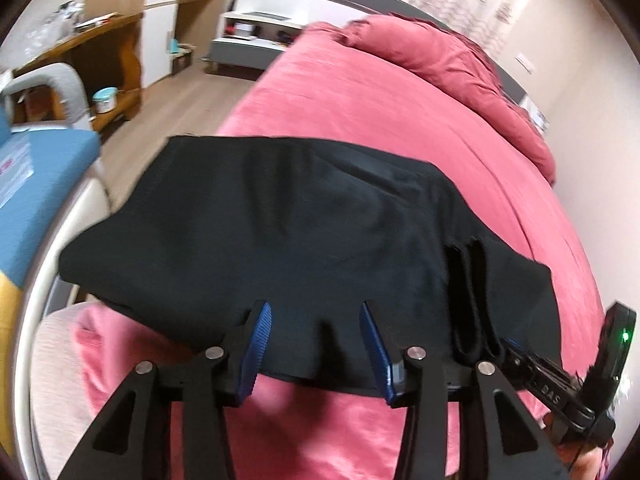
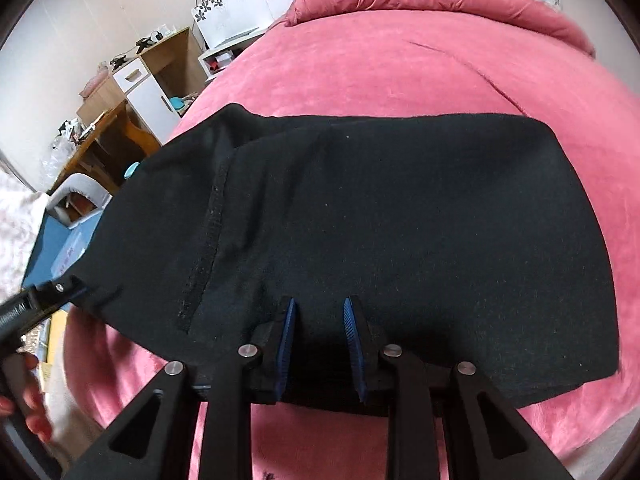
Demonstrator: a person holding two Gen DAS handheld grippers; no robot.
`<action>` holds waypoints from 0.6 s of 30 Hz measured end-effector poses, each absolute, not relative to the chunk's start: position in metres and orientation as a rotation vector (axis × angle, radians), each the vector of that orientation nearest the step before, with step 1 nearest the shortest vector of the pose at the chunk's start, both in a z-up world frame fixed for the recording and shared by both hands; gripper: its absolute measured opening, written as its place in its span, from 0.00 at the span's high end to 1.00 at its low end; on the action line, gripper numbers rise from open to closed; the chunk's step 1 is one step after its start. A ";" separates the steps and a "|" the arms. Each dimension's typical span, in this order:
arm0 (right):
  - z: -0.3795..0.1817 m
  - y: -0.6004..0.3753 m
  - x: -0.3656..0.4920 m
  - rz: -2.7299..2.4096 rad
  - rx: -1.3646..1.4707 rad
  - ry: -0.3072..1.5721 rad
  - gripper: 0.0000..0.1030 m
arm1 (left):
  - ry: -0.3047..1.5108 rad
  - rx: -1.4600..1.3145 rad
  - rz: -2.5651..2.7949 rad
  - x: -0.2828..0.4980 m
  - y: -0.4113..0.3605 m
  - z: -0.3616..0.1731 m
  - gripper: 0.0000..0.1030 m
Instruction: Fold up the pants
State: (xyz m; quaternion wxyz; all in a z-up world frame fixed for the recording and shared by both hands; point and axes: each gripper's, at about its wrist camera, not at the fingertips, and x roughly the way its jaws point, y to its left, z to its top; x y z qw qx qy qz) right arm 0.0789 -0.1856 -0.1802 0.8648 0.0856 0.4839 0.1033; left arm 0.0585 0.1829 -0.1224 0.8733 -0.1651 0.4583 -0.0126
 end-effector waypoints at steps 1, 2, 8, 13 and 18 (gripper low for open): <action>-0.180 -0.186 0.078 0.215 0.184 1.014 0.74 | 0.953 -0.347 -0.013 0.060 0.184 -0.124 0.54; -0.180 -0.185 0.077 0.214 0.188 1.013 0.74 | 0.948 -0.348 0.018 0.058 0.192 -0.124 0.54; -0.181 -0.182 0.073 0.205 0.178 1.010 0.74 | 0.970 -0.390 0.096 0.066 0.219 -0.132 0.54; -0.179 -0.186 0.074 0.198 0.181 1.012 0.74 | 0.994 -0.508 0.091 0.075 0.237 -0.138 0.54; -0.179 -0.187 0.076 0.198 0.187 1.021 0.74 | 0.999 -0.693 0.092 0.077 0.280 -0.141 0.54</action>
